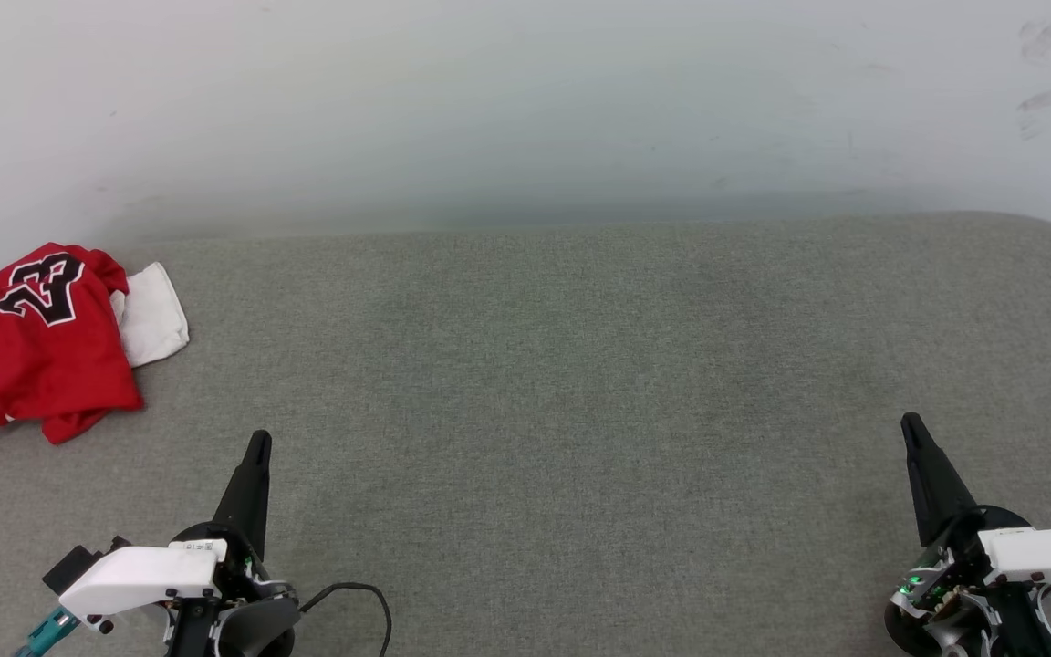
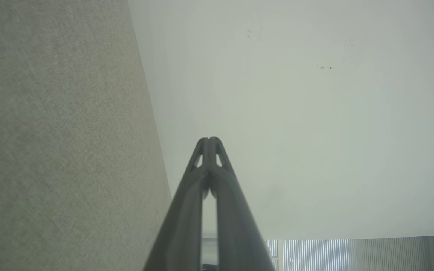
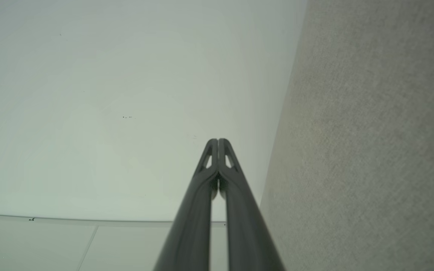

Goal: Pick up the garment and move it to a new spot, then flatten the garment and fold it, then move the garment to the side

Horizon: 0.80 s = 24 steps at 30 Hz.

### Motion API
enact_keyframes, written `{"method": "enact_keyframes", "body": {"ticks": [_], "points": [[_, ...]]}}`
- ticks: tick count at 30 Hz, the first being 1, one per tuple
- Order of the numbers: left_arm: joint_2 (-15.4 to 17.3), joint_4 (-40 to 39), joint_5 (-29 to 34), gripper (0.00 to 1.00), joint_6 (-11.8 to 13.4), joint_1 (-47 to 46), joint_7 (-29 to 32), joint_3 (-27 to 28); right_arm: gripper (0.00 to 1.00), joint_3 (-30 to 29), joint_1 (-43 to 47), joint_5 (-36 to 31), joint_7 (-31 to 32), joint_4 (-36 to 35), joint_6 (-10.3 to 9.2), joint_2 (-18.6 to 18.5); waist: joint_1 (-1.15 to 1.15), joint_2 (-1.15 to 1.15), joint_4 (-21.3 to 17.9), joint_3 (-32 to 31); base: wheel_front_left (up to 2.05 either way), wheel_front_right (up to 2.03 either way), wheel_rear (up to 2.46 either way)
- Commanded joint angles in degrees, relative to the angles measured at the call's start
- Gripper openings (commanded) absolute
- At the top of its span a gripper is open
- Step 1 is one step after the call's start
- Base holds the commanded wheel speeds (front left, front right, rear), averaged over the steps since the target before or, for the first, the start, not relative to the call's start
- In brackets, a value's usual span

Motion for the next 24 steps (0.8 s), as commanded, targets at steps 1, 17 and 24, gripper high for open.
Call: {"method": "enact_keyframes", "body": {"ticks": [1,17,24], "points": [[-0.1,0.0,0.1,0.0,-0.1,-0.4,0.1,0.1,0.0,0.0,-0.6,0.2,0.0,0.0,-0.02,0.2,0.0,0.0,0.0,0.0,0.0,0.0,0.0],[-0.1,0.0,0.1,0.0,-0.1,-0.4,0.1,0.1,0.0,0.0,-0.6,0.2,0.0,0.0,-0.02,0.2,0.0,0.0,0.0,0.0,0.0,0.0,0.0],[-0.1,0.0,0.1,0.0,-0.1,-0.4,0.1,0.1,0.0,0.0,-0.6,0.2,0.0,0.0,-0.02,0.2,0.0,0.0,0.0,0.0,0.0,0.0,0.0]]}}
